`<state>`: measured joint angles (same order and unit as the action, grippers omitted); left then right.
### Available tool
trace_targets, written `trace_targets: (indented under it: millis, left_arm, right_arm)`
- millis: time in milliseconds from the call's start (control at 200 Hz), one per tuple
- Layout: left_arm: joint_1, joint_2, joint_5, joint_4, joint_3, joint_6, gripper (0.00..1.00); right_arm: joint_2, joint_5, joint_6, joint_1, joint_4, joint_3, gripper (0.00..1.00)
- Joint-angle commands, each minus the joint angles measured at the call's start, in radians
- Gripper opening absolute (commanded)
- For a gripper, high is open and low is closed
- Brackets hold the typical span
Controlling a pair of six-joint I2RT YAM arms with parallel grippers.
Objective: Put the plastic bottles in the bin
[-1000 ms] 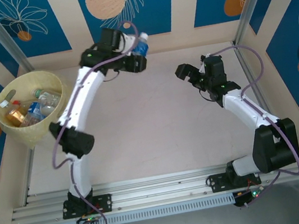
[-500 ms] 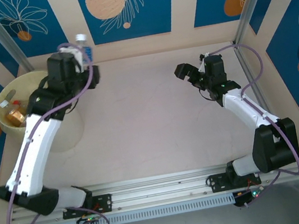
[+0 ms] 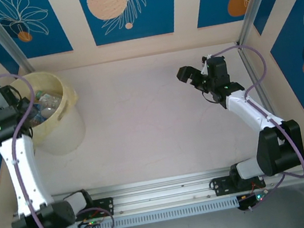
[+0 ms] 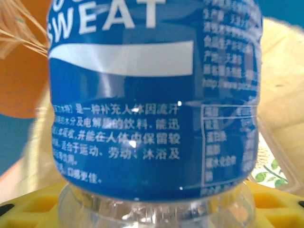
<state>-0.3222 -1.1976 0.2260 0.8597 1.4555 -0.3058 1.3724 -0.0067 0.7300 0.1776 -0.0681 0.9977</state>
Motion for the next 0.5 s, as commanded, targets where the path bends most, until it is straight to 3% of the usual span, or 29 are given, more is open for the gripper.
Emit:
trace_targets:
  millis: [0, 150, 305, 420, 495]
  left_arm:
    - [-0.025, -0.072, -0.16, 0.002, 0.063, 0.025, 0.61]
    - [-0.024, -0.142, -0.205, 0.029, 0.18, 0.046, 0.88]
    - [-0.019, -0.178, -0.11, 0.091, 0.295, 0.034, 0.95]
    - [0.022, -0.147, -0.128, 0.092, 0.32, 0.026, 1.0]
    - [0.079, -0.08, -0.21, 0.014, 0.264, 0.013, 1.0]
  right_arm:
    - [-0.03, 0.014, -0.023, 0.008, -0.021, 0.019, 0.99]
    - [-0.041, 0.032, -0.019, 0.009, -0.026, 0.012, 0.99]
    - [-0.051, 0.048, -0.019, 0.013, -0.024, 0.009, 0.99]
    - [-0.063, 0.07, -0.024, 0.015, -0.031, 0.007, 0.99]
    - [-0.08, 0.102, -0.025, 0.016, -0.03, -0.004, 0.99]
